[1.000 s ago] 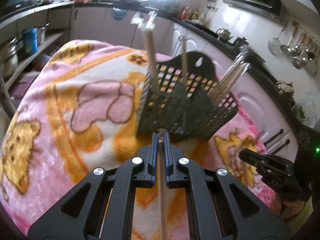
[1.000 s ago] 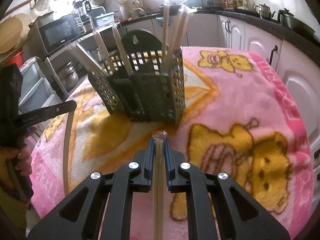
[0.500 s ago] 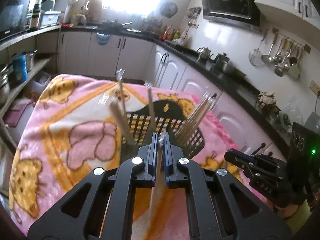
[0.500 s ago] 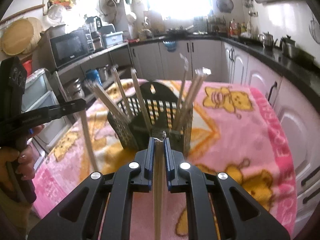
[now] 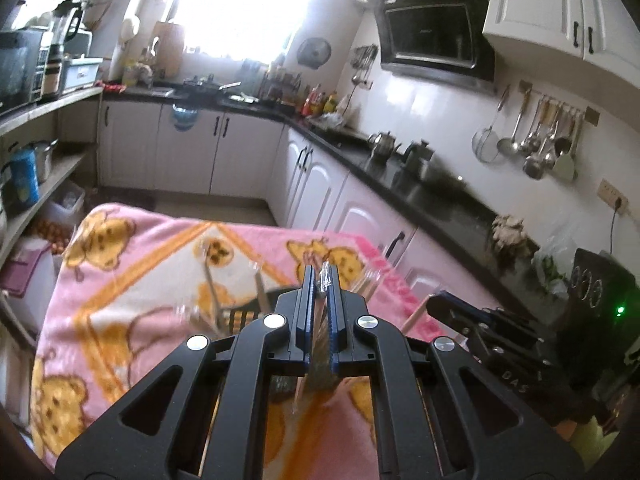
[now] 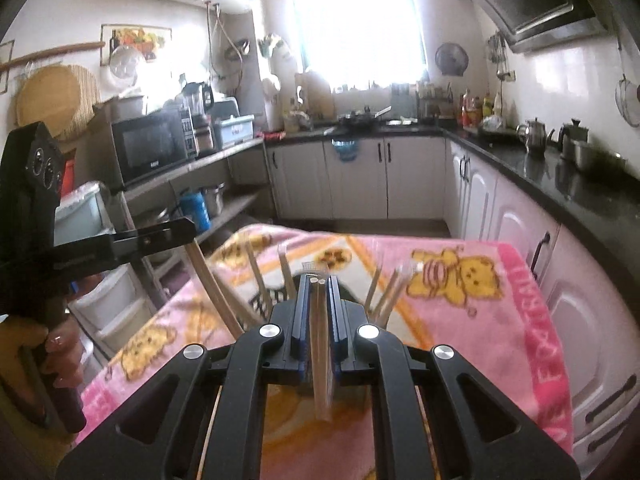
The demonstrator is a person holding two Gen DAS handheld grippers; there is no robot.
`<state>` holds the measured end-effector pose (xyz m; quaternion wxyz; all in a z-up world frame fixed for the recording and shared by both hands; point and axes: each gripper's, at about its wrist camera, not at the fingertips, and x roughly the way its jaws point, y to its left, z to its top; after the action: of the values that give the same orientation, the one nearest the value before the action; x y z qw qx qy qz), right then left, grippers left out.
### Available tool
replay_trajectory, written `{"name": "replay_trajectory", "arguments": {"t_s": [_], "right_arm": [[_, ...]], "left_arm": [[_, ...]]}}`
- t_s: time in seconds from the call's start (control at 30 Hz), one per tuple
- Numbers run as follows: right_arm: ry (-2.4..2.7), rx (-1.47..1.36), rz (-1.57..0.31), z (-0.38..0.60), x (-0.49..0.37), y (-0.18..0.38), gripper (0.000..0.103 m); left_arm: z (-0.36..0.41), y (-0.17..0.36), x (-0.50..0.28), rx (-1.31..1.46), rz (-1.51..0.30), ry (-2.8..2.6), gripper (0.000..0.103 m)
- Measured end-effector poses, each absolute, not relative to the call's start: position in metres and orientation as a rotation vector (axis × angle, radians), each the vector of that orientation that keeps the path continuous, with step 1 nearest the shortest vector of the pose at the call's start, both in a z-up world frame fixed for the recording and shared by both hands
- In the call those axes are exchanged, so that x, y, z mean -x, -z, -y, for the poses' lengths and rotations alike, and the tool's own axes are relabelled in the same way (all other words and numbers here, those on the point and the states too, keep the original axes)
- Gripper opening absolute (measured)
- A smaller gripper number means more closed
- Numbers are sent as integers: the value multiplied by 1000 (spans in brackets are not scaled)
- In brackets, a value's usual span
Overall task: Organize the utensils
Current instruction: 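Lift both held chopsticks up and over the green mesh basket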
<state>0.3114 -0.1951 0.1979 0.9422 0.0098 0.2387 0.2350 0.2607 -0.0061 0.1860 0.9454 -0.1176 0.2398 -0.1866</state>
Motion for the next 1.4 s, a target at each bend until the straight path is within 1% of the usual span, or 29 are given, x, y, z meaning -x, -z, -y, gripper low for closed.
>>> {"name": "replay_trajectory", "arguments": {"t_s": [0.17, 0.4, 0.73, 1.03, 1.4], "right_arm": [[-471, -28, -441, 197, -324, -223, 8], [-477, -16, -384, 195, -336, -255, 8], [-457, -28, -346, 205, -354, -276, 8], [-432, -50, -364, 214, -379, -263, 8], [-443, -40, -455, 203, -400, -215, 8]], "left_arm": [[11, -213, -266, 227, -445, 389, 1], [15, -235, -279, 219, -413, 390, 1], [28, -237, -308, 200, -409, 385, 1], [37, -210, -338, 209, -443, 391, 1], [40, -163, -357, 212, -529, 389, 1]]}}
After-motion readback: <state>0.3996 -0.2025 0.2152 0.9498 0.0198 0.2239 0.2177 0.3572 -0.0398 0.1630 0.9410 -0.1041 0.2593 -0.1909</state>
